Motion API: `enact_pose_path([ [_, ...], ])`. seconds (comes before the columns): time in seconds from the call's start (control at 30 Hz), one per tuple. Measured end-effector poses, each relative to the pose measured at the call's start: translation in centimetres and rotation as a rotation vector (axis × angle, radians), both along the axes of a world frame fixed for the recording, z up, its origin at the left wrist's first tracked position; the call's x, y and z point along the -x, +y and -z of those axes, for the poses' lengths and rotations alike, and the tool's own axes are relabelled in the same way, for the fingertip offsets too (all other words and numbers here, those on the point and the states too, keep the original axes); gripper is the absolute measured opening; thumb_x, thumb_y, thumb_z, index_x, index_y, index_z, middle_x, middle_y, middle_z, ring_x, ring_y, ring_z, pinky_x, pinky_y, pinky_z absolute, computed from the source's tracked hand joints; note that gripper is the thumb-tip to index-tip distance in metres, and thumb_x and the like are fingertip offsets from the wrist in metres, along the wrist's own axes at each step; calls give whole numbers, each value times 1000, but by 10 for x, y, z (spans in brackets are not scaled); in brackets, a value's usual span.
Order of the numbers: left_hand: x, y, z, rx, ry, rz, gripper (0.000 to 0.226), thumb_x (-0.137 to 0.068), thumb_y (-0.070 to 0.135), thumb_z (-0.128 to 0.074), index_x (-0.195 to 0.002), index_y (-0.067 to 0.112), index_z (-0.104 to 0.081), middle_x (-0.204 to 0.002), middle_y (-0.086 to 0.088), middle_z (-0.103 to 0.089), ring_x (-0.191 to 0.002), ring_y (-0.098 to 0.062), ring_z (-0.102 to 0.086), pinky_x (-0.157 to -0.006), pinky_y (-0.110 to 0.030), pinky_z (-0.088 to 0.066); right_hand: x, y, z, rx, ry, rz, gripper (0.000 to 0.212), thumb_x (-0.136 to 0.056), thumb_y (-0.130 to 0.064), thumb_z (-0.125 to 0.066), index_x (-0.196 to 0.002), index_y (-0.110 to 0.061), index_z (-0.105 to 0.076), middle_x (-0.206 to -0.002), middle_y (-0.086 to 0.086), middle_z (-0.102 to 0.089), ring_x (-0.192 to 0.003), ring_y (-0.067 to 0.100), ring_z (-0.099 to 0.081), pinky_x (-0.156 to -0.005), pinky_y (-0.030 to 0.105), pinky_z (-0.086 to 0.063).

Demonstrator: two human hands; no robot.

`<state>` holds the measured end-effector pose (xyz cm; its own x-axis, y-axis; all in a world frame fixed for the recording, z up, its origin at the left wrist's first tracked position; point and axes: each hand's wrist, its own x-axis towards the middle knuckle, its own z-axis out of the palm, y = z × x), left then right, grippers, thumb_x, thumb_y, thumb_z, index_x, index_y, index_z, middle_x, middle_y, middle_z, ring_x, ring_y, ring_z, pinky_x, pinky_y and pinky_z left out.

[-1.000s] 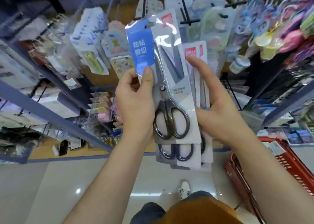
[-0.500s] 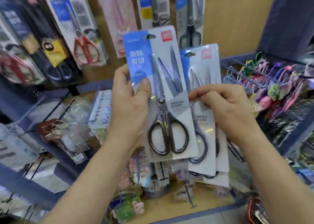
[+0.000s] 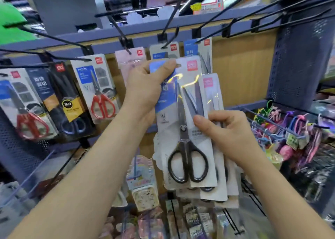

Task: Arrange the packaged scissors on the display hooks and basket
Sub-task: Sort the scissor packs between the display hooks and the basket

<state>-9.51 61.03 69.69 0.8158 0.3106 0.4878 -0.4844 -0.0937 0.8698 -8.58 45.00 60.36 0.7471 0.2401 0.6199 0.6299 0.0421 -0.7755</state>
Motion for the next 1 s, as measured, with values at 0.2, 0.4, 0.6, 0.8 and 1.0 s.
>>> enact_pose_path([
  [0.2, -16, -14, -48, -201, -271, -142, 9, -89, 16, -71, -80, 17, -71, -64, 10, -69, -59, -6, -64, -57, -20, -50, -20, -1, -37, -76, -115, 52, 59, -85, -37, -68, -57, 10, -48, -56, 11, -25, -54, 9, -27, -50, 24, -22],
  [0.4, -39, -11, -50, -142, -147, -204, 30, -93, 26, -67, -68, 10, -65, -63, -9, -56, -56, -19, -45, -56, -29, -40, -37, -3, -46, -97, -76, -6, 57, -91, -26, -67, -58, 11, -39, -59, 6, -26, -57, 12, -24, -50, 23, -21],
  [0.6, -40, -7, -34, -99, -25, -218, 24, -96, 13, -59, -120, 18, -58, -91, 2, -71, -71, -8, -67, -67, -27, -56, -51, 2, -50, -68, -27, -44, 57, -94, -24, -65, -54, -1, -32, -58, 3, -20, -54, 10, -21, -49, 24, -18],
  [0.8, -11, 4, 35, -257, 28, -189, 46, -88, 5, -69, -122, 35, -59, -112, -2, -72, -94, -12, -70, -82, -27, -57, -85, 16, -51, -79, 84, -53, 64, -91, -35, -70, -60, 14, -42, -58, 6, -31, -56, 20, -26, -54, 29, -21],
  [1.0, -61, 20, 32, -410, 127, -427, 56, -89, 18, -71, -141, 21, -51, -138, 4, -58, -124, -14, -56, -107, -30, -43, -115, -4, -24, -132, 216, 162, 17, -84, -23, -77, -70, -13, -76, -64, -7, -71, -57, 0, -61, -61, 18, -50],
])
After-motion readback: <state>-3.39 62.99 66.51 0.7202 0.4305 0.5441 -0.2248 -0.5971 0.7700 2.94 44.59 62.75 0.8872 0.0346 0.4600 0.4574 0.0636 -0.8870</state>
